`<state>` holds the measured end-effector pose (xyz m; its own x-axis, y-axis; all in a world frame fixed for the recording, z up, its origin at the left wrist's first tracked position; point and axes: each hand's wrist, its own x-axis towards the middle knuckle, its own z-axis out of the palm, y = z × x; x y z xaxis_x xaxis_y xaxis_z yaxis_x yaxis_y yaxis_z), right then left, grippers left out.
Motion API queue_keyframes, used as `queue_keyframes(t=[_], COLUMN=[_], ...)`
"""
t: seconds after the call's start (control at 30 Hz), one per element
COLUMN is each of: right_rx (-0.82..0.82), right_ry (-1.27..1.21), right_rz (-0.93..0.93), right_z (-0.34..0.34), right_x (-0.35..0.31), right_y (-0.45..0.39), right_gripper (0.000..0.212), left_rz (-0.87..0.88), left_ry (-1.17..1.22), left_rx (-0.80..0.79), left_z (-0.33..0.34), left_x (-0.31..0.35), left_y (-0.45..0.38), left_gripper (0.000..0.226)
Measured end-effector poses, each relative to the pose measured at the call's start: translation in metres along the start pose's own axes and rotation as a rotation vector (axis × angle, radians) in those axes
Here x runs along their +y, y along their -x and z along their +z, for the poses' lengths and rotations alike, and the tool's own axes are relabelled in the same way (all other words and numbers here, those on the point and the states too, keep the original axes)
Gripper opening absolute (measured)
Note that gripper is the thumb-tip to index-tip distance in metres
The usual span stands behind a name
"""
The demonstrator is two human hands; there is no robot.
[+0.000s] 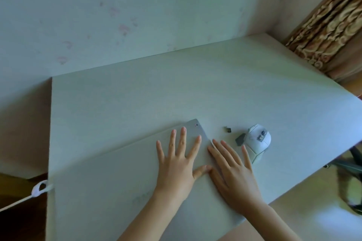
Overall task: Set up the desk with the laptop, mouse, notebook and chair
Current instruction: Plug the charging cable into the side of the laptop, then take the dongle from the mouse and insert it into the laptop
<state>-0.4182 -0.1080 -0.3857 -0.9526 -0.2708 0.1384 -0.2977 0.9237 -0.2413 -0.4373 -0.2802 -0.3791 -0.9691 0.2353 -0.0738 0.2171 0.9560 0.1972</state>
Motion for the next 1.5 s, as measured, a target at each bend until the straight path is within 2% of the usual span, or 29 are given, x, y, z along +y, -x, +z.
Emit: queue_keyframes(t=[0.17, 0.33, 0.57, 0.73, 0.87, 0.93, 0.97, 1.03, 1.1, 1.33, 1.5], right_rx=[0.093, 0.105, 0.165, 0.219, 0.121, 0.047, 0.021, 0.0, 0.008, 0.019, -0.039], right_ry=[0.001, 0.061, -0.085, -0.375, -0.987, -1.291, -1.368, -1.433, -1.47, -1.531, -1.635], right_rz=[-0.012, 0.122, -0.025, 0.105, 0.413, 0.494, 0.511, 0.53, 0.555, 0.63, 0.621], right_z=[-0.002, -0.007, -0.012, -0.008, -0.017, -0.023, -0.025, -0.028, -0.03, -0.038, -0.039], right_x=[0.046, 0.076, 0.079, 0.075, 0.064, 0.056, 0.053, 0.046, 0.04, 0.033, 0.037], right_y=[-0.022, -0.049, -0.073, -0.077, -0.083, -0.081, -0.081, -0.081, -0.081, -0.079, -0.081], right_gripper=[0.05, 0.046, 0.03, 0.032, 0.035, 0.034, 0.033, 0.03, 0.028, 0.022, 0.03], left_rz=[0.083, 0.112, 0.254, 0.353, 0.359, 0.317, 0.285, 0.24, 0.242, 0.248, 0.263], left_ry=[-0.021, -0.014, -0.046, -0.04, 0.032, 0.17, 0.272, 0.487, 0.602, 0.718, 0.725], left_rx=[0.048, 0.075, 0.026, 0.011, 0.085, 0.192, 0.253, 0.334, 0.356, 0.417, 0.419], left_z=[0.008, 0.007, 0.002, -0.006, -0.005, -0.006, -0.008, -0.014, -0.021, -0.025, -0.026], left_x=[0.02, 0.016, 0.007, -0.015, -0.018, -0.017, -0.016, -0.011, -0.004, 0.013, 0.013], left_y=[-0.033, -0.046, -0.05, -0.061, -0.066, -0.068, -0.069, -0.072, -0.075, -0.08, -0.08], left_gripper=[0.064, 0.064, 0.061, 0.06, 0.064, 0.058, 0.053, 0.045, 0.04, 0.024, 0.022])
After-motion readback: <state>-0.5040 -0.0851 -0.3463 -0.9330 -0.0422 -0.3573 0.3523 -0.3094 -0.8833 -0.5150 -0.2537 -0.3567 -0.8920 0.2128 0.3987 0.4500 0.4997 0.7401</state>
